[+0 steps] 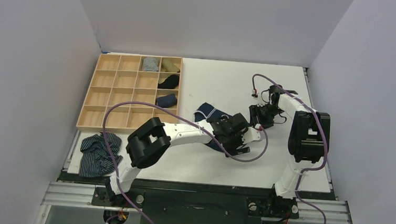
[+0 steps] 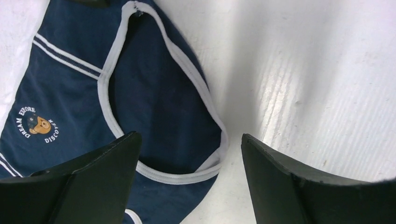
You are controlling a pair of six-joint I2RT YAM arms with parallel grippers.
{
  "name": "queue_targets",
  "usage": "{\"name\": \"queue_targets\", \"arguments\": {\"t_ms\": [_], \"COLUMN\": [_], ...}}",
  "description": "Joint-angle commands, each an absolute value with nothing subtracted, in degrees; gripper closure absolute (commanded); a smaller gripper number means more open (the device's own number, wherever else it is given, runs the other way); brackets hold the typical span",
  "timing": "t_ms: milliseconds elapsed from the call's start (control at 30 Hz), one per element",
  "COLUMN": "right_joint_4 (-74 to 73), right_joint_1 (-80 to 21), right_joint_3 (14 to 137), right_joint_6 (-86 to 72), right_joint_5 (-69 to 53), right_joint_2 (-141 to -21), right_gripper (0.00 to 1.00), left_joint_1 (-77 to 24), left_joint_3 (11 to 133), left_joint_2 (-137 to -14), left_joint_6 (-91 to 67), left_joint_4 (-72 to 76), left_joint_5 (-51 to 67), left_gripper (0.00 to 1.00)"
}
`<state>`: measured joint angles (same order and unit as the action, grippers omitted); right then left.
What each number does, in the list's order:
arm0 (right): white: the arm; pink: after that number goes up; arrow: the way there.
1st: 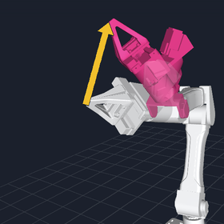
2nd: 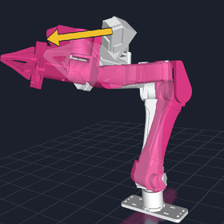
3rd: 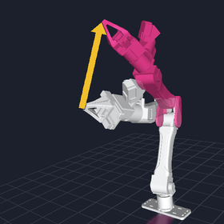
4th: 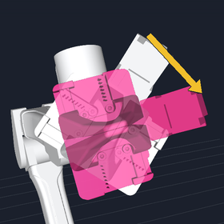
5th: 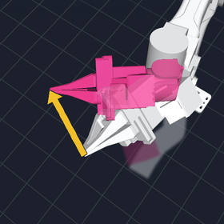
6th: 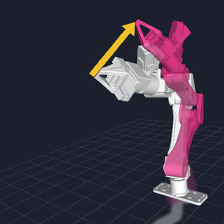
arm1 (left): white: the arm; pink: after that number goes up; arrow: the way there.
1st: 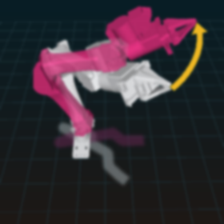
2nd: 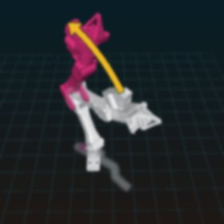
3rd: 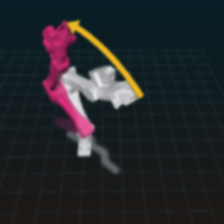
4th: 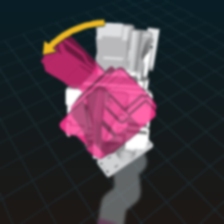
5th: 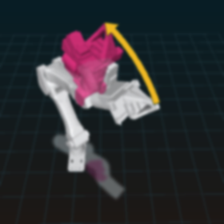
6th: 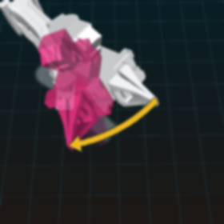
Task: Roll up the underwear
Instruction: Flatten out the underwear at the center of the board, then fold the underwear at the center of the board.
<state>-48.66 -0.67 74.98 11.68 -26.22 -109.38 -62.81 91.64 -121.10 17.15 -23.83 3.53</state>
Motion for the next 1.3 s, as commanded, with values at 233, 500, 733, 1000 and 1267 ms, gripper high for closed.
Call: {"name": "queue_targets", "arguments": {"t_ms": [233, 500, 733, 1000, 1267], "right_joint_4": [-48.83, -48.25, -48.51, -54.01, -65.87], "right_joint_1": [-0.19, -0.18, -0.18, 6.67, 13.93], "right_joint_3": [72.15, 71.92, 71.91, 76.17, 86.59], "right_joint_6": [10.72, 10.46, 11.15, 16.9, 26.26], "right_joint_5": [-28.65, -29.62, -32.48, -30.11, -18.06], "right_joint_2": [-109.86, -111.87, -112.11, -111.67, -113.51], "right_gripper": [0.54, 0.58, 0.87, 1.0, 1.0], "left_joint_1": [-58.65, -53.84, -48.37, -43.77, -42.99], "left_joint_3": [88.22, 86.57, 84.47, 80.24, 77.34], "left_joint_2": [-113.41, -108.8, -105.27, -101.14, -98.73], "left_joint_6": [16.36, 15.75, 15.66, 15.56, 15.91], "left_joint_4": [-23.36, -23.63, -24.15, -23.99, -24.7], "left_joint_5": [2.94, 4.28, 5.13, 6.76, 7.5], "left_gripper": [0.22, 0.22, 0.22, 0.21, 0.2]}}
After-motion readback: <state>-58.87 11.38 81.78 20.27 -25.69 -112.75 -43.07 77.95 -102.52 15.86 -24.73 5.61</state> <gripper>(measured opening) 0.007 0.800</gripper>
